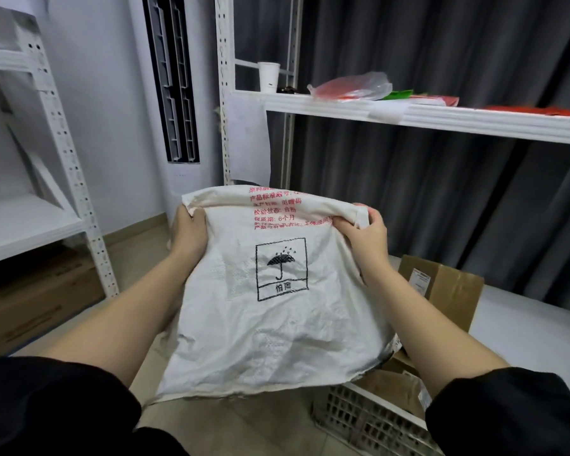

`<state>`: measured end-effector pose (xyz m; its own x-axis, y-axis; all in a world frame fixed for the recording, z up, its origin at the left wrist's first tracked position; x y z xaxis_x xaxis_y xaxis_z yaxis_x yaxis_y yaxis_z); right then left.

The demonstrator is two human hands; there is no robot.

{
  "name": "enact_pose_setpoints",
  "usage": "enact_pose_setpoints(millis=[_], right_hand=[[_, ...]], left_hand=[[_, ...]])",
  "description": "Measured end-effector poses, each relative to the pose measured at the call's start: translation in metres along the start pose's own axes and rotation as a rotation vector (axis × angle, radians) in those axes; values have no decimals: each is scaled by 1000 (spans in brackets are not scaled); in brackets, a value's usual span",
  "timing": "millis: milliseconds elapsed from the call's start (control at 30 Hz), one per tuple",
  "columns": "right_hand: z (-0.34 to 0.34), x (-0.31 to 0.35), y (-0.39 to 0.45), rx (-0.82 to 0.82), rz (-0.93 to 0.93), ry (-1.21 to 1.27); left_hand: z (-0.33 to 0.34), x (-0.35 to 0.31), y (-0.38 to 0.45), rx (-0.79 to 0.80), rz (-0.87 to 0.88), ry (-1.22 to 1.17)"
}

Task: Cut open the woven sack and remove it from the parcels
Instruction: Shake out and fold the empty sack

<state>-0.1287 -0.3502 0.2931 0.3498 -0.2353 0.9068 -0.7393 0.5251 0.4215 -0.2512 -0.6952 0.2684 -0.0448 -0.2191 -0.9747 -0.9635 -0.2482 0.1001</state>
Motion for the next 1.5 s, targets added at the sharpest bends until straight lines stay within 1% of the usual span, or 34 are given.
enact_pose_setpoints(millis=[67,100,200,267,367,400,433,467,567,633,700,733,767,833,867,933,1000,1033,1100,1133,1200,1233,1300,1333,1367,1400,1433,1467,1500], right_hand=[[5,-5,-3,67,97,76],[10,-9,-5,145,160,131],[23,-20,-15,480,311,263],[25,-33,-25,680,383,203],[25,-48,-47,858,451,-65],[27,-48,-51,877,435,-136],[27,-43,-52,846,395,-198],[26,-40,-47,772,338,-228],[21,-27,-33,504,257,-110],[23,-23,-29,404,206,-56],[27,-18,-29,351,161,-23],[29,-15,-31,365,159,4],[35,-12,-35,429,183,62],[46,-10,-49,625,309,214],[49,-8,-57,708,373,228],[55,-9,-71,851,420,135],[62,-13,-77,926,382,27],[63,-14,-77,914,357,-9],[58,-12,-71,796,300,-69],[53,-10,-67,721,268,-81],[41,-10,-56,570,216,-38],[33,-12,-50,483,207,-5],[18,-17,-41,308,221,48],[12,-19,-37,238,237,66],[7,-21,-34,187,262,80],[2,-24,-32,144,299,90],[-3,-27,-31,116,330,108],[-5,-28,-32,110,364,149],[-7,-33,-33,116,394,201]], left_hand=[[-4,-23,-22,-60,54,71],[-6,-26,-24,-103,70,88],[-13,-31,-25,-165,127,47],[-16,-25,-18,-156,114,-16],[-15,-22,-12,-117,98,-94],[-13,-22,-12,-102,94,-108],[-10,-23,-13,-83,89,-119],[-7,-24,-13,-65,89,-128],[-2,-24,-13,-28,70,-179],[-2,-22,-7,-40,67,-203],[-4,-21,-5,-84,72,-196],[-6,-21,-5,-116,83,-188],[-8,-21,-6,-145,93,-185],[-11,-22,-8,-187,110,-165],[-12,-22,-8,-200,116,-149],[-11,-21,-5,-195,134,-129],[-6,-22,-2,-164,150,-130],[-4,-21,-1,-151,142,-120],[2,-22,-5,-114,81,-117],[6,-22,-6,-61,40,-135],[18,-25,-12,136,-24,-147],[24,-28,-18,245,-11,-66],[34,-28,-32,413,50,263],[37,-26,-38,457,88,441],[38,-22,-41,464,130,606],[38,-19,-43,440,160,719],[37,-15,-43,401,161,755],[34,-13,-44,376,132,697],[33,-9,-46,370,54,545]])
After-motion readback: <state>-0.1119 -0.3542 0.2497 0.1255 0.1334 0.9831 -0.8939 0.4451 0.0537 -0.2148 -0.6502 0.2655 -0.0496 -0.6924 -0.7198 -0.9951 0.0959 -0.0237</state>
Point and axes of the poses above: each hand's wrist, its own y-axis towards the middle knuckle, its own z-axis out of the palm, x = y × z, the point moved 9 cm from there along y, towards the middle knuckle, and after that the axes turned 6 degrees about -z, right-handed, at the moved point
